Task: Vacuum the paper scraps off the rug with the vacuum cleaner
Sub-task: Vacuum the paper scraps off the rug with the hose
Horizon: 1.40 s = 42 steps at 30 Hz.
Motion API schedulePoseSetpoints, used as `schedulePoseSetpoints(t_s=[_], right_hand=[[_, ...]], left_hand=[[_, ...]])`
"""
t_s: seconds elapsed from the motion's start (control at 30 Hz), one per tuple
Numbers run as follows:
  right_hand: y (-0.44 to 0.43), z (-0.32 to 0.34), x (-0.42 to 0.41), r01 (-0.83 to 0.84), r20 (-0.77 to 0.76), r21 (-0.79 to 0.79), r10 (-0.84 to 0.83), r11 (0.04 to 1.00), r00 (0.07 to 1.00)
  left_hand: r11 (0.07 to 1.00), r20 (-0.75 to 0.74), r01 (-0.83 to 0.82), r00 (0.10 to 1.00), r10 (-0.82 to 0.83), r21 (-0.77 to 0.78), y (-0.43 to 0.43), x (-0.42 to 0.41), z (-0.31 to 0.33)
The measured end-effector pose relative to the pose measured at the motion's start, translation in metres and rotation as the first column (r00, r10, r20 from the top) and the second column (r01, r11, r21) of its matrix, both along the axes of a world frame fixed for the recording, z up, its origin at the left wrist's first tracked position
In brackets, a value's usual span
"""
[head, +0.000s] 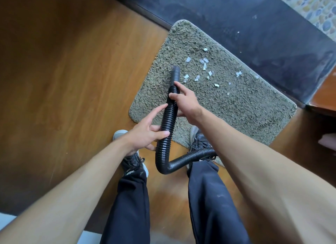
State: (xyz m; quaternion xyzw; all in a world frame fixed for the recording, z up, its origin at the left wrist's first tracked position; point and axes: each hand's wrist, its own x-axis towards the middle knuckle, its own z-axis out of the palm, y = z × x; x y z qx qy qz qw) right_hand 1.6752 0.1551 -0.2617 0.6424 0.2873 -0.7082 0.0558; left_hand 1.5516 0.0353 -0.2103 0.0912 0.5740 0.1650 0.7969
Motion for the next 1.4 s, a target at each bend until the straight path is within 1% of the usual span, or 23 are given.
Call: schedulePoseSetpoints(t_s=[0.2, 0.37, 0.5, 0.67, 0.73, 0.8, 0.87, 0.97, 1.17, 1.27, 1.4], right_hand=[[0.000, 0.003, 0.026, 0.114, 0.038, -0.013, -0.113, 0.993, 0.993], [-0.006, 0.005, 0.029, 0.149, 0.051, -0.019, -0.148, 0.989, 0.988], [-0.011, 0.006, 0.020, 0.081, 0.015, -0.040, -0.080, 0.996, 0.997], [-0.011, 0.007, 0.001, -0.044, -0.068, -0.044, 0.041, 0.998, 0.997], [-0.009, 0.006, -0.005, -0.078, -0.072, -0.040, 0.075, 0.996, 0.995], [-0.008, 0.005, -0.006, -0.093, -0.066, -0.051, 0.090, 0.994, 0.994], [-0.006, 0.004, -0.003, -0.090, -0.055, -0.059, 0.087, 0.994, 0.995], [-0.002, 0.002, 0.010, -0.064, -0.035, -0.046, 0.062, 0.997, 0.997], [0.006, 0.004, 0.043, 0.059, 0.018, -0.022, -0.059, 0.998, 0.998], [0.006, 0.006, 0.056, 0.103, 0.021, -0.016, -0.102, 0.995, 0.995], [-0.001, 0.004, 0.059, 0.154, 0.045, -0.049, -0.152, 0.987, 0.987]], left_hand=[[0.997, 0.028, 0.079, 0.996, -0.079, 0.009, 0.016, 0.013, 0.007], [0.997, 0.035, 0.070, 0.997, -0.070, 0.013, 0.012, 0.017, 0.010], [1.000, 0.024, 0.027, 0.999, -0.027, 0.002, -0.001, 0.014, 0.011], [0.995, -0.034, -0.097, 0.995, 0.097, -0.012, -0.017, 0.010, 0.016], [0.990, -0.056, -0.139, 0.989, 0.138, -0.016, -0.019, 0.011, 0.018], [0.989, -0.063, -0.144, 0.988, 0.142, -0.022, -0.019, 0.013, 0.018], [0.991, -0.055, -0.132, 0.990, 0.130, -0.030, -0.016, 0.015, 0.015], [0.997, -0.030, -0.072, 0.997, 0.072, -0.017, -0.007, 0.020, 0.011], [0.998, 0.004, 0.061, 0.998, -0.061, 0.018, 0.015, 0.033, 0.009], [0.996, 0.014, 0.083, 0.996, -0.083, 0.024, 0.022, 0.041, 0.010], [0.994, 0.012, 0.109, 0.994, -0.109, 0.029, 0.021, 0.045, 0.011]])
